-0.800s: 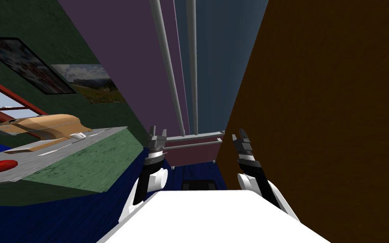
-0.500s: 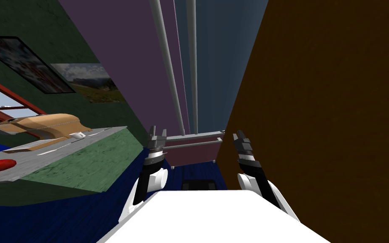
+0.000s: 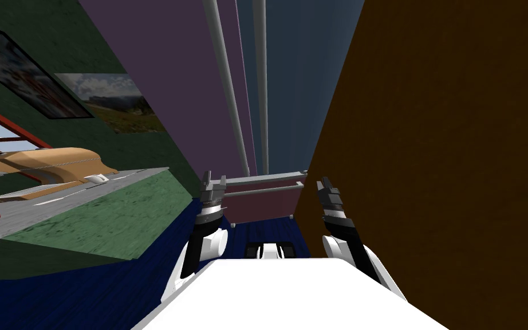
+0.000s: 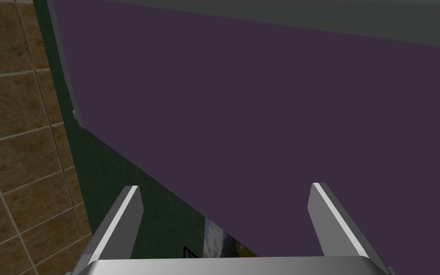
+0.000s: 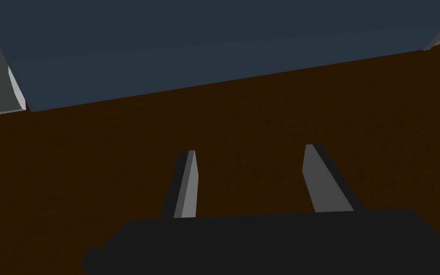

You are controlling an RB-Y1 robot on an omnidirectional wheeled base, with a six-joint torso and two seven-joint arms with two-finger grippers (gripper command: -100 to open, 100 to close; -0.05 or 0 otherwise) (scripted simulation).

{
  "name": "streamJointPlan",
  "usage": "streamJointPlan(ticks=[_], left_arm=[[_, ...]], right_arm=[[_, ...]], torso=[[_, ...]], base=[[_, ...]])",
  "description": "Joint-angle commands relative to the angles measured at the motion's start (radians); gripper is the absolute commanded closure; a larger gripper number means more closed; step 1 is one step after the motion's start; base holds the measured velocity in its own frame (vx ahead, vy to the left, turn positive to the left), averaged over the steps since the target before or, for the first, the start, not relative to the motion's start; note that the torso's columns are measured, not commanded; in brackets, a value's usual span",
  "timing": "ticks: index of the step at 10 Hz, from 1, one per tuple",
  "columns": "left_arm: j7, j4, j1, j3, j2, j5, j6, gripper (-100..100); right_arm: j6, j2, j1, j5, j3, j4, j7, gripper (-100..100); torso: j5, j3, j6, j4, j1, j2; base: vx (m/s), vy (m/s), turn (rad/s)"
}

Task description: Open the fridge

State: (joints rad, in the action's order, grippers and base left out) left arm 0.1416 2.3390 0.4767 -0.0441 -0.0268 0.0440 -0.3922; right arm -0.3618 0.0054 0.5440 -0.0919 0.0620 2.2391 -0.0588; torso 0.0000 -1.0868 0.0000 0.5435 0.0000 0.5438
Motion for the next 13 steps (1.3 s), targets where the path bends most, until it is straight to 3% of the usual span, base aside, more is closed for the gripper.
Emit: streamJointPlan(ticks=[1,2,4,7,13], left_arm=[[0.000,0.000,0.000,0.000,0.000,0.000,0.000,0],[0.000,-0.015,-0.004,0.002,0.035,-0.001,-0.007,-100],[0.001,-0.050,-0.012,0.007,0.083,-0.004,-0.026,-100],[0.003,-0.128,-0.031,0.019,0.139,-0.012,-0.071,-100],[0.008,-0.309,-0.074,0.049,0.191,-0.033,-0.187,-100]], right_arm=[[0.000,0.000,0.000,0.000,0.000,0.000,0.000,0],[0.000,0.000,0.000,0.000,0.000,0.000,0.000,0],[0.000,0.000,0.000,0.000,0.000,0.000,0.000,0],[0.000,0.000,0.000,0.000,0.000,-0.001,0.000,0],[0.000,0.000,0.000,0.000,0.000,-0.001,0.000,0]], torso=[[0.000,-0.148,0.000,0.074,0.000,0.074],[0.000,-0.295,0.000,0.148,0.000,0.148],[0.000,-0.384,0.000,0.190,0.001,0.191],[0.000,-0.389,0.000,0.194,0.000,0.194],[0.000,-0.389,0.000,0.194,0.000,0.194]], base=[[0.000,0.000,0.000],[0.007,0.001,0.005],[0.003,0.003,0.004],[0.010,0.011,0.012],[0.015,0.017,0.015]])
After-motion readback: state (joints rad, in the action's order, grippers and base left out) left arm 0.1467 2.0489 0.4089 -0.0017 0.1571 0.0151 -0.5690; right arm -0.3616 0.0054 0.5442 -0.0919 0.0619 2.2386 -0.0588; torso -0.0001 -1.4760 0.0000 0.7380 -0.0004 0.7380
